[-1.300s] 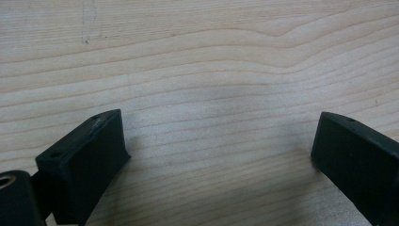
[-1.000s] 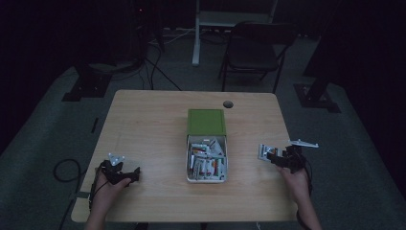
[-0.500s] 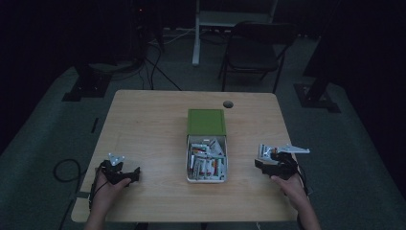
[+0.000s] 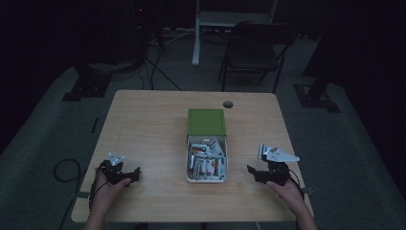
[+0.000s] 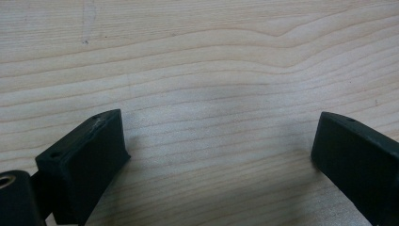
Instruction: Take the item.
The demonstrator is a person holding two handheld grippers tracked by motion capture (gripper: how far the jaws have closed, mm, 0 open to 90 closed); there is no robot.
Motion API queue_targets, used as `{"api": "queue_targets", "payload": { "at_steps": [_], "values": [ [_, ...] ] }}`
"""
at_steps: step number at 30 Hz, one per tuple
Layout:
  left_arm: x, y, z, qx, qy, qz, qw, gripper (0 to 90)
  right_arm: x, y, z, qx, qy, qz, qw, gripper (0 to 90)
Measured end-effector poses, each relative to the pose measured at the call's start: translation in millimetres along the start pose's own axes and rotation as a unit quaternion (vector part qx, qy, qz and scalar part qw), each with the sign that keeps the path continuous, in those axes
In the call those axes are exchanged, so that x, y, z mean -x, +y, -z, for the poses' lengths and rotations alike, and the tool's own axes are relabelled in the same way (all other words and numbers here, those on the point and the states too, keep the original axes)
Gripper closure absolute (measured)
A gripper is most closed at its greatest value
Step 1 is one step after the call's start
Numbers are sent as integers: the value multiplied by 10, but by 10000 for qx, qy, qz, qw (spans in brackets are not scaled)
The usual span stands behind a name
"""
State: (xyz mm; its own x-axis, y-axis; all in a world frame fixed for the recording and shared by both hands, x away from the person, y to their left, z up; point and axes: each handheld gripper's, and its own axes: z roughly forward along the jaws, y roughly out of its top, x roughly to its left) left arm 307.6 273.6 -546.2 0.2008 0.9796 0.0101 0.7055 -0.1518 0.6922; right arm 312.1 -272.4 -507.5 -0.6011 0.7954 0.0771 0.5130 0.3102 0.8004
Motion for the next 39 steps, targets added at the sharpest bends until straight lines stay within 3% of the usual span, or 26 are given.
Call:
{"api": "queue_targets", "payload": {
  "at_steps": [2, 4, 8, 10, 11, 16, 18, 22, 26, 32, 39],
  "values": [
    [0, 0, 0, 0, 0, 0, 10000, 39, -34, -1, 27, -61, 400, 181, 9990, 124],
    [0, 0, 0, 0, 0, 1, 10000, 38, -67, -25, 53, 27, 915, 274, 9954, 130],
    [0, 0, 0, 0, -1, 0, 10000, 38, -159, -68, 80, 119, 1214, 626, 9906, 131],
    [0, 0, 0, -1, -1, 0, 10000, 38, -201, -96, 69, 164, 1576, 699, 9849, 135],
    [0, 0, 0, -1, -1, -2, 10000, 38, -216, -103, 64, 141, 1638, 742, 9836, 135],
    [0, 0, 0, -2, -1, -2, 10000, 38, -276, -136, 21, 156, 1592, 898, 9830, 139],
    [0, 0, 0, -1, -1, 0, 10000, 38, -321, -158, -27, 30, 1459, 1164, 9824, 148],
    [0, 0, 0, -2, -1, -1, 10000, 38, -348, -198, -102, -69, 1201, 1336, 9837, 172],
    [0, 0, 0, -2, -1, -1, 10000, 38, -358, -238, -184, -274, 1129, 1607, 9801, 171],
    [0, 0, 0, -2, -1, -1, 10000, 38, -403, -304, -258, -612, 1343, 1777, 9730, 171],
    [0, 0, 0, -2, -1, -1, 10000, 38, -427, -342, -296, -671, 1523, 1787, 9697, 172]
  ]
}}
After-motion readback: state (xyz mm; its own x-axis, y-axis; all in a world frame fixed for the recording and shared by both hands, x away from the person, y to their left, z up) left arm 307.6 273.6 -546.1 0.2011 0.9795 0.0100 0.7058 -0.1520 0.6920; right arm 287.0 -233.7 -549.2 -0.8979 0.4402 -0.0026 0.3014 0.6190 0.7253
